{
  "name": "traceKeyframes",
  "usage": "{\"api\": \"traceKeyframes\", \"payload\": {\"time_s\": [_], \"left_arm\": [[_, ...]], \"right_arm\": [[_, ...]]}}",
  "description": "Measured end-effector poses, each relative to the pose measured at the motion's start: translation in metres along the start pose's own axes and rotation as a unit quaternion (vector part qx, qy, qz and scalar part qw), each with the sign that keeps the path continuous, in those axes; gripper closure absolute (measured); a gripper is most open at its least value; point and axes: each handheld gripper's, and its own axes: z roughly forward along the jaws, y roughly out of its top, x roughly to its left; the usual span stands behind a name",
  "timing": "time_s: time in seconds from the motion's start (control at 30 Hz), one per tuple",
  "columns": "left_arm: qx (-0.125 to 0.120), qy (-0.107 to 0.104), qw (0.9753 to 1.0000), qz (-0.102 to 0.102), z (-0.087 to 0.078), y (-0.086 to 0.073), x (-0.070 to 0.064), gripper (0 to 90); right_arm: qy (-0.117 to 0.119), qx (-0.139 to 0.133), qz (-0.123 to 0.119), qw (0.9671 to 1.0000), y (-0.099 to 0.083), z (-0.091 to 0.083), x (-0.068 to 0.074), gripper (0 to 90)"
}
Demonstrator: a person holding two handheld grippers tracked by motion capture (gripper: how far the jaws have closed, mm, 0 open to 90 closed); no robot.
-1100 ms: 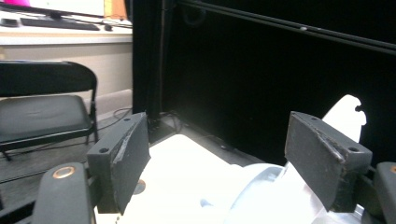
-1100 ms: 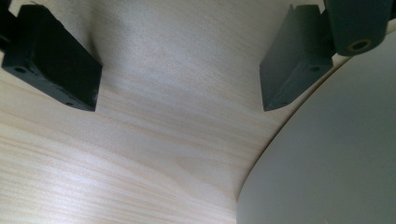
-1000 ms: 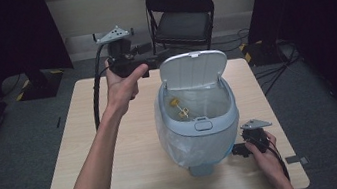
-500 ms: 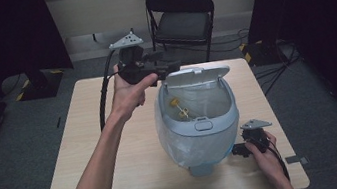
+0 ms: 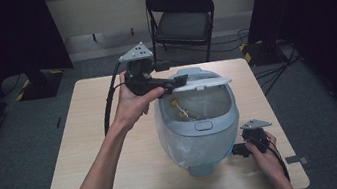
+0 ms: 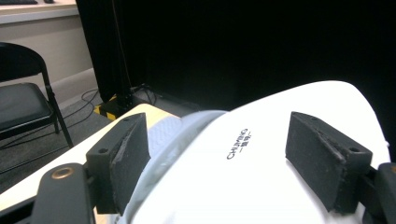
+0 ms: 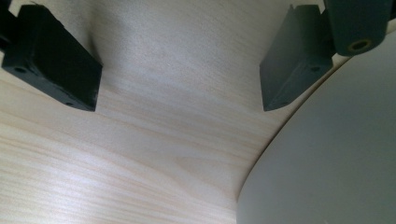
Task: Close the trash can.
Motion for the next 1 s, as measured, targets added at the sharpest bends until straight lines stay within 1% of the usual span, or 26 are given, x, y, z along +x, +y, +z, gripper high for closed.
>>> {"api": "traceKeyframes", "payload": {"time_s": [0.03,0.07,0.1,0.13,0.33,0.43,0.47,0.6,0.63,0.67,0.87,0.97,1.0], "left_arm": [[0.002,-0.006,1.0,-0.002,0.002,-0.001,-0.001,21.3],[0.007,-0.009,0.9999,0.001,0.003,-0.003,-0.002,21.3],[0.012,-0.01,0.9999,0.0,0.005,-0.004,-0.003,21.1],[0.016,-0.009,0.9998,0.004,0.006,-0.006,-0.005,20.7],[0.016,-0.018,0.9997,0.009,0.008,-0.013,-0.014,20.7],[0.006,-0.02,0.9997,0.013,0.008,-0.017,-0.021,21.0],[0.006,-0.023,0.9996,0.013,0.009,-0.018,-0.023,21.0],[0.015,-0.031,0.9991,0.024,0.012,-0.024,-0.03,20.9],[0.014,-0.034,0.9991,0.021,0.014,-0.026,-0.032,20.8],[0.018,-0.035,0.9989,0.025,0.015,-0.027,-0.033,20.7],[0.035,-0.038,0.9981,0.034,0.021,-0.034,-0.038,19.5],[0.038,-0.033,0.9976,0.049,0.023,-0.037,-0.042,18.6],[0.037,-0.031,0.9976,0.051,0.023,-0.038,-0.044,18.4]], "right_arm": [[0.0,0.0,0.0,1.0,0.0,0.0,0.0,12.0],[0.0,0.0,0.0,1.0,0.0,0.0,0.0,12.0],[0.0,0.0,0.0,1.0,0.0,0.0,0.0,12.0],[0.0,0.0,0.0,1.0,0.0,0.0,0.0,12.0],[0.0,0.0,0.0,1.0,0.0,0.0,0.0,12.0],[0.0,0.0,0.0,1.0,0.0,0.0,0.0,12.0],[0.0,0.0,0.0,1.0,0.0,0.0,0.0,12.0],[0.0,0.0,0.0,1.0,0.0,0.0,0.0,12.0],[0.0,0.0,0.0,1.0,0.0,0.0,0.0,12.0],[0.0,0.0,0.0,1.0,0.0,0.0,0.0,12.1],[0.0,0.0,0.0,1.0,0.0,0.0,0.0,12.0],[0.0,0.0,0.0,1.0,0.0,0.0,0.0,12.0],[0.0,0.0,0.0,1.0,0.0,0.0,0.0,12.0]]}}
